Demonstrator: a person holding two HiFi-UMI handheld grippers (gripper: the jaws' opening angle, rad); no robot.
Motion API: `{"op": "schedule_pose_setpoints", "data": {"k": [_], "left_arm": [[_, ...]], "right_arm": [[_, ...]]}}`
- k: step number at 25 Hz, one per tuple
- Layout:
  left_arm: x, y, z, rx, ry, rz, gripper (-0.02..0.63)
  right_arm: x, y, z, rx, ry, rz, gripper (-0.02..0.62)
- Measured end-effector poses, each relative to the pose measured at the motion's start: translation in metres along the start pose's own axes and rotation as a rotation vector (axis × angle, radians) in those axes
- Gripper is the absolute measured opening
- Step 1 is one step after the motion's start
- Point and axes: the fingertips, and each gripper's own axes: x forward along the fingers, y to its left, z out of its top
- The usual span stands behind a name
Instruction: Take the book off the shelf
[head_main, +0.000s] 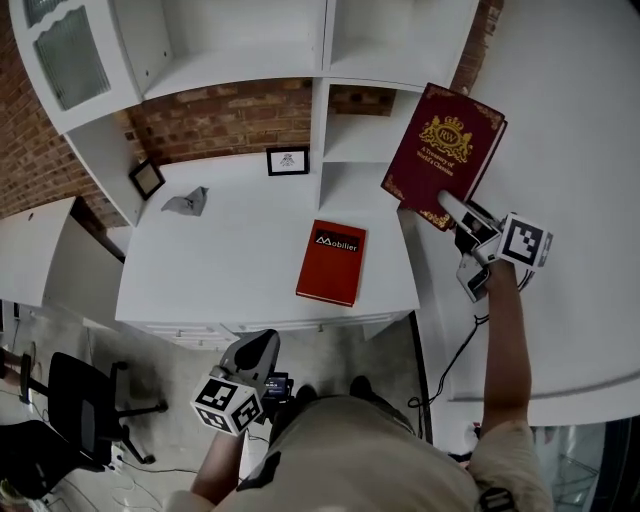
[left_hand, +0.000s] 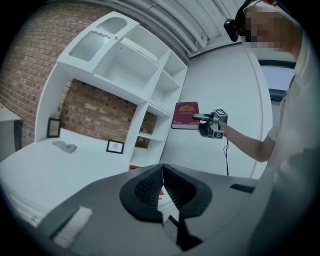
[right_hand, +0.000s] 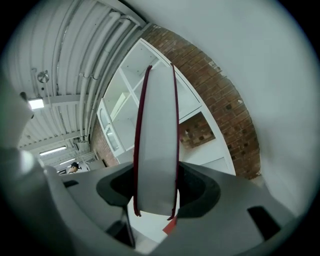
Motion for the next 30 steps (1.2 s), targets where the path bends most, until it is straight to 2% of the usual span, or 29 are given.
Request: {"op": "schedule_pose_setpoints", "data": {"k": [5,9,13,16,26,30], "left_arm": [[0.022,-0.022,-0.002,-0.008,0.019,0.028,0.005],[0.042,-0.046,-0.002,-0.005,0.012,0.029,0.005],[0.055,-0.051,-0.004,0.008,0.030,0.061,0.005],[0.068,-0.056,-0.007,0.011,0.041,0.073,0.005],[0.094,-0.069,-0.015,0.001,0.070,0.110,0.005],[0.093,-0.067,-0.018,-0.008,0.077,0.135,0.005]], "right_arm": [[-0.009,-0.020,-0.029,0.119,0.043,0.080,0.209],[-0.016,-0.042,-0.056,0.155,0.095,0.126,0.209],[-0.015,-0.058,-0.086,0.223,0.141,0.180,0.209],[-0.019,-0.078,-0.112,0.286,0.184,0.172,0.209],[-0.035,-0.153,-0.192,0.425,0.361,0.061,0.209],[-0.029,-0.167,-0.229,0.544,0.404,0.078,0.209]]}}
